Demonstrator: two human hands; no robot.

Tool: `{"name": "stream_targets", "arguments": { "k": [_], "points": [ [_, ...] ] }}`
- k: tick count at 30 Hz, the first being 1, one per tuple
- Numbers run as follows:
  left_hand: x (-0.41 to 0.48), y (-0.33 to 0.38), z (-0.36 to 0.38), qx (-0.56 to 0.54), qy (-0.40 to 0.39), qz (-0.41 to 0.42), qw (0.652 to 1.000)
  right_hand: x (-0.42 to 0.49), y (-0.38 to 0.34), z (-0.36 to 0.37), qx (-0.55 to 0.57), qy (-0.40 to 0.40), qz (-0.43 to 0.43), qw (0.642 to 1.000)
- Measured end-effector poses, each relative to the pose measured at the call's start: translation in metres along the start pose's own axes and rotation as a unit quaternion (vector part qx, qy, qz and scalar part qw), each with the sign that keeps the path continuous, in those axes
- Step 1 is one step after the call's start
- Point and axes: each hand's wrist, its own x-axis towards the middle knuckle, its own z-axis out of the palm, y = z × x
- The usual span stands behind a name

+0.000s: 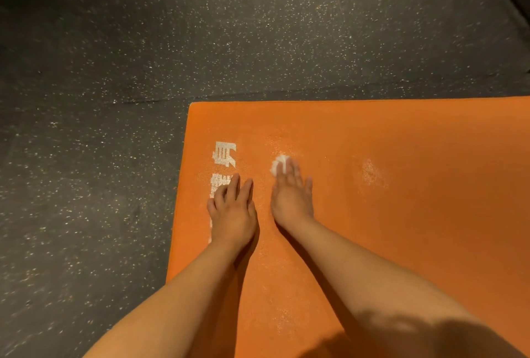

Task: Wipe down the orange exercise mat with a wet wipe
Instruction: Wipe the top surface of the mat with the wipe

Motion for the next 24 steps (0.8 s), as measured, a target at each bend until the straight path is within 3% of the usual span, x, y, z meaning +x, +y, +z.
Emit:
{"name": "stream_targets", "arguments": {
  "k": [3,5,10,13,16,18,21,24],
  "points": [
    [0.022,0.004,-0.003,-0.016,-0.007,-0.006,1.0,0.002,-0.013,0.007,-0.004,-0.019,-0.116,0.993],
    [0.031,0.004,-0.005,-0.008,-0.004,-0.004,1.0,0.015,-0.001,0.004,-0.037,-0.004,-0.125,0.991],
    [0.04,-0.003,-0.007,0.0,0.017,0.014,1.0,0.037,0.018,-0.007,-0.009,0.058,0.092,0.994],
    [0.056,-0.005,-0.008,-0.016,0.048,0.027,0.998,0.041,-0.02,-0.001,0.018,0.02,0.002,1.0],
    [0.071,-0.007,-0.009,-0.016,0.026,0.021,0.999,0.05,-0.032,0.004,-0.017,0.002,-0.105,0.994],
    [0.076,-0.011,-0.01,0.001,-0.007,0.017,1.0,0.06,-0.018,0.0,-0.04,0.023,-0.066,0.997],
    [0.078,-0.018,-0.014,0.031,-0.015,0.037,0.999,0.068,-0.004,-0.007,-0.019,0.064,0.078,0.995],
    [0.088,-0.015,-0.019,0.017,-0.021,0.044,0.999,0.07,-0.03,-0.002,0.032,0.054,0.055,0.996]
  ]
}}
